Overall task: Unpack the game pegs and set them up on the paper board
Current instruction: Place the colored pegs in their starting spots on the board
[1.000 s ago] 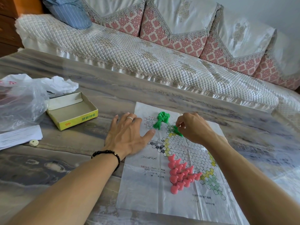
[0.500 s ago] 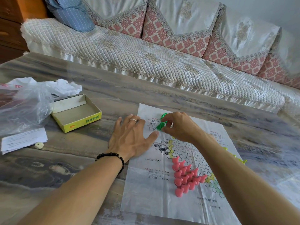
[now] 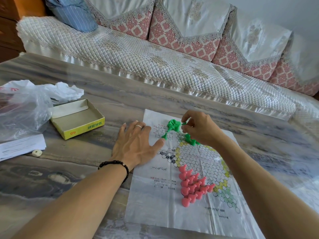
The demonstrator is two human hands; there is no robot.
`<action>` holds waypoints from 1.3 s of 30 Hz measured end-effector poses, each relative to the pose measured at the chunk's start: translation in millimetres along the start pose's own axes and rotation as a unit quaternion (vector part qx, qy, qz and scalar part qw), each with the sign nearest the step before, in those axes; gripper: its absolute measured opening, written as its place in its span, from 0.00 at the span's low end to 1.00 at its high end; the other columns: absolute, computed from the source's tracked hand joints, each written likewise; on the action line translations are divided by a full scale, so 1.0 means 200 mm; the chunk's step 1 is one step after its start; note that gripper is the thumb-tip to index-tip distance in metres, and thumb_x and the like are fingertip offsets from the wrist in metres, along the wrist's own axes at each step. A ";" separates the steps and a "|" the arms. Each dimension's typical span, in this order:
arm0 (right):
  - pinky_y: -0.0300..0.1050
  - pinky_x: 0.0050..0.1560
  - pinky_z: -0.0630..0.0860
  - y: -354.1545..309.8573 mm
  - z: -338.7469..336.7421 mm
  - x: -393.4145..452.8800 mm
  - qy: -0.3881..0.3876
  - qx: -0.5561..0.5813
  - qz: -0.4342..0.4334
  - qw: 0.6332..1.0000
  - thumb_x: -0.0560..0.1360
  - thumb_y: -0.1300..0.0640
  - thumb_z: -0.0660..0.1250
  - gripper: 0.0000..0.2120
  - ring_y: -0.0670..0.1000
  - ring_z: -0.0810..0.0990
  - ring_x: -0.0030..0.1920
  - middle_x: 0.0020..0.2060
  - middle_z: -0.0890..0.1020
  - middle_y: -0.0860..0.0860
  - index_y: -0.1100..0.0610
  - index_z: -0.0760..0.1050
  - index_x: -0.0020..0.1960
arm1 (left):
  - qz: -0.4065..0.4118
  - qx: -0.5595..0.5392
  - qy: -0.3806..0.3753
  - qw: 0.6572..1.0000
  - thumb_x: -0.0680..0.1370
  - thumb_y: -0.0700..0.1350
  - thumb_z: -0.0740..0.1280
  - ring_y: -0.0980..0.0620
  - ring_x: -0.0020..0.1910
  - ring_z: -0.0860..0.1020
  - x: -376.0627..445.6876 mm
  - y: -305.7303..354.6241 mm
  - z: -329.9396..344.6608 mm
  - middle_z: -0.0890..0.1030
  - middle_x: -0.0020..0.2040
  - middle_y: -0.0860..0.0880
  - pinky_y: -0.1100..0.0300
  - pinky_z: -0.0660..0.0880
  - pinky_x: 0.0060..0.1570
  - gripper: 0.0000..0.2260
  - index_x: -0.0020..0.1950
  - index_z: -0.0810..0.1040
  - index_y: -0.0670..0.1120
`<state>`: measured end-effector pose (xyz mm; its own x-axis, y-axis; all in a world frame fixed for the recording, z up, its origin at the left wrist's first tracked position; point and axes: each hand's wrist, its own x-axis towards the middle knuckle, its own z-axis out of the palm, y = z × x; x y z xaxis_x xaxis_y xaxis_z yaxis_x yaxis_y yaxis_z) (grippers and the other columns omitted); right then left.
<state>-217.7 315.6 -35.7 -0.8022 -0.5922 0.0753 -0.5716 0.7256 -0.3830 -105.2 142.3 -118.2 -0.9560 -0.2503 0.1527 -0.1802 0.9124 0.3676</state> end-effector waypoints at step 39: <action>0.40 0.40 0.74 0.07 0.00 -0.09 -0.074 -0.233 -0.013 0.970 0.74 0.62 0.65 0.08 0.48 0.77 0.41 0.40 0.79 0.47 0.54 0.81 0.50 | 0.006 0.003 0.009 1.000 0.75 0.70 0.48 0.50 0.74 0.60 0.01 -0.01 0.01 0.67 0.73 0.50 0.44 0.52 0.74 0.32 0.67 0.70 0.51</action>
<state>-212.1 336.5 -41.6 -0.7727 -0.6312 -0.0675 -0.6348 0.7688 0.0768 -107.2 140.9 -120.0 -0.9541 -0.2441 0.1735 -0.1695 0.9177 0.3592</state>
